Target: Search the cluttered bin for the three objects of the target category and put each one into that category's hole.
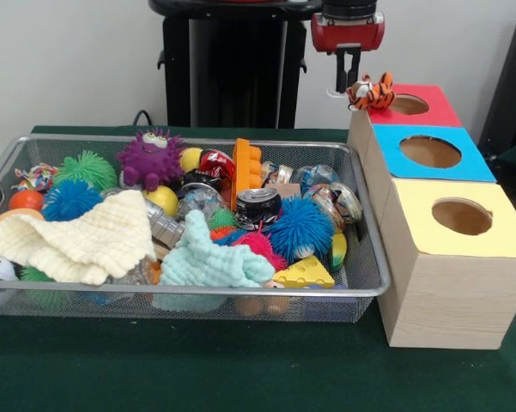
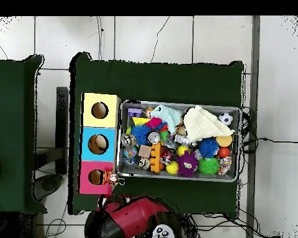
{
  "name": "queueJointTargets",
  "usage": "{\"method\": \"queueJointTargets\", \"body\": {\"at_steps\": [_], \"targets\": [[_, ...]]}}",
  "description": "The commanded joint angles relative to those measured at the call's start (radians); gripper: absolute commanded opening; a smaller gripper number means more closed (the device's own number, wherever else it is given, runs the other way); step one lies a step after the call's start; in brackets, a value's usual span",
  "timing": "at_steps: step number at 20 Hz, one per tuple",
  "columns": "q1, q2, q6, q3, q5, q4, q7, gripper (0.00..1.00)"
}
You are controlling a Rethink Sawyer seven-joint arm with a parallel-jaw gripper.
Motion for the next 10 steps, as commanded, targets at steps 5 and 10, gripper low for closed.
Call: {"method": "queueJointTargets", "body": {"at_steps": [5,10], "targets": [[0.093,0.081,-0.169,-0.045,0.108,-0.006,0.209,0.00],[0.100,0.081,-0.193,-0.054,0.130,0.005,0.194,0.00]]}}
